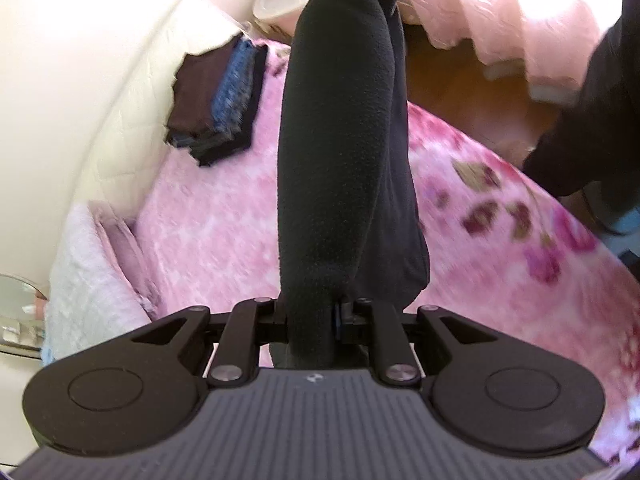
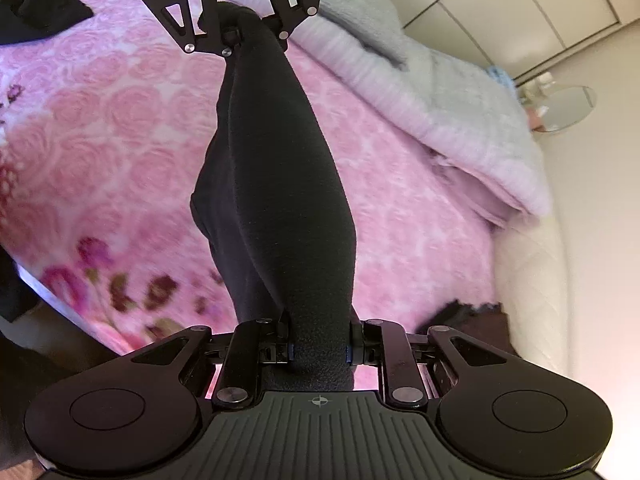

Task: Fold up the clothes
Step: 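Lift the folded shirt with both grippers and carry it to the clothes stack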

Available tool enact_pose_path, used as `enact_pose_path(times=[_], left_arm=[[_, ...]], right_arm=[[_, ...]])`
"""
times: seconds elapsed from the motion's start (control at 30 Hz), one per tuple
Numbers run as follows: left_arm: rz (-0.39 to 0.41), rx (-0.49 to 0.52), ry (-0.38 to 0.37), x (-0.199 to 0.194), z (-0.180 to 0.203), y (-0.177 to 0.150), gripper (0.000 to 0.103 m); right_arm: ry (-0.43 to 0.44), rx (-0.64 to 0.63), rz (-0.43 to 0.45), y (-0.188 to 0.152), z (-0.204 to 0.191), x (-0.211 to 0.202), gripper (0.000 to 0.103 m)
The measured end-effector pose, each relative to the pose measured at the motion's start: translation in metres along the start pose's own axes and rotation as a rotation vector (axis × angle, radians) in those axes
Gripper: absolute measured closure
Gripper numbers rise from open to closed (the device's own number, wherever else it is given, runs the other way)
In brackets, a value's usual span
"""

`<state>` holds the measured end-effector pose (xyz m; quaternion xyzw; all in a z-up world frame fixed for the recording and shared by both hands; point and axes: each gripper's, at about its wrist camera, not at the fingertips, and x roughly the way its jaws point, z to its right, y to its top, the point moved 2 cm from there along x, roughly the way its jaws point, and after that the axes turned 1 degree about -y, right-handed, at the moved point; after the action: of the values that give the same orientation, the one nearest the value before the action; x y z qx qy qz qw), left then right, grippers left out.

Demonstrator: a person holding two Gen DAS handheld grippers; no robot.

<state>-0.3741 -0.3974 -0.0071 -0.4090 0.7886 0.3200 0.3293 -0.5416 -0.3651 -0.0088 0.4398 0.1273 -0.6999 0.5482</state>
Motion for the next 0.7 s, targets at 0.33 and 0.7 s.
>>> enact_pose_path(times=[0.33,0.7], left_arm=[[0.031,-0.074,0.054,0.061,-0.082,0.166,0.089],[0.043,-0.048,0.068,0.131,-0.173,0.260,0.089]], right_arm=[[-0.049,-0.023,0.006,-0.147,0.118,-0.011,0.083],[-0.064,-0.009,-0.007,-0.239,0.227,0.012,0.083]])
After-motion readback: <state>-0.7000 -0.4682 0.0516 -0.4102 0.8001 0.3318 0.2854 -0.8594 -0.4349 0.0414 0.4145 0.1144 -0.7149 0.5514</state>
